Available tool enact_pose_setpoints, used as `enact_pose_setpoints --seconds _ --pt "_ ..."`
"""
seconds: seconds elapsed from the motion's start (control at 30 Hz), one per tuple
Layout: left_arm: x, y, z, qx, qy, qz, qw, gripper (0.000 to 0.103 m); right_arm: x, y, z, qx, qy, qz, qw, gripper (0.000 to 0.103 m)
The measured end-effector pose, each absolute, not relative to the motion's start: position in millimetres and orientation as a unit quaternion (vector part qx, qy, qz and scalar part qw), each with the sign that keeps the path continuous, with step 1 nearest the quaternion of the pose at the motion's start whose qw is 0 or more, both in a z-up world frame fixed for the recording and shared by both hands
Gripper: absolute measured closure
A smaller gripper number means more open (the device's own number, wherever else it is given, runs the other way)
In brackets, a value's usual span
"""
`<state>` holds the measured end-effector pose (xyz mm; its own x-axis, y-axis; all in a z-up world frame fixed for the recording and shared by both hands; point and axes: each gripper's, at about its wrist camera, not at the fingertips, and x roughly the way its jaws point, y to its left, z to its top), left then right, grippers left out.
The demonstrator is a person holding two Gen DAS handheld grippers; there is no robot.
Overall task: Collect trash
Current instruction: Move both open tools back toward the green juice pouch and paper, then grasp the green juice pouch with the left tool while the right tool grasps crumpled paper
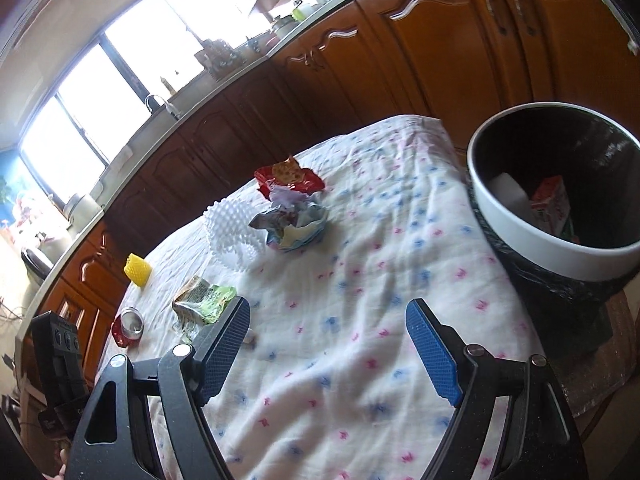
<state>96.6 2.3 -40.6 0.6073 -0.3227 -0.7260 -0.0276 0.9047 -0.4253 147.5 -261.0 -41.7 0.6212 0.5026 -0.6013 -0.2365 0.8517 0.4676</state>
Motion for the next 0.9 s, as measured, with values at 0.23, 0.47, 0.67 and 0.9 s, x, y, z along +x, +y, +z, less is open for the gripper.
enact_pose_setpoints --seconds 0.23,0.47,0.67,0.9 --pt "104.7 23.0 -52.8 -0.252 0.441 -0.067 0.859 0.048 170.4 -241.8 -47.9 0.175 0.396 0.220 0.874 0.020" --pt "133.9 34.7 -65.6 -0.281 0.448 -0.056 0.847 0.039 206.8 -227.0 -48.6 0.200 0.402 0.230 0.863 0.020" --pt "164.3 41.5 -60.0 -0.284 0.437 -0.050 0.852 0.037 242.6 -215.5 -51.5 0.221 0.405 0.226 0.858 0.020" --pt "187.4 42.5 -59.5 -0.272 0.432 -0.045 0.859 0.039 276.4 -200.8 -71.9 0.236 0.436 0.232 0.837 0.023"
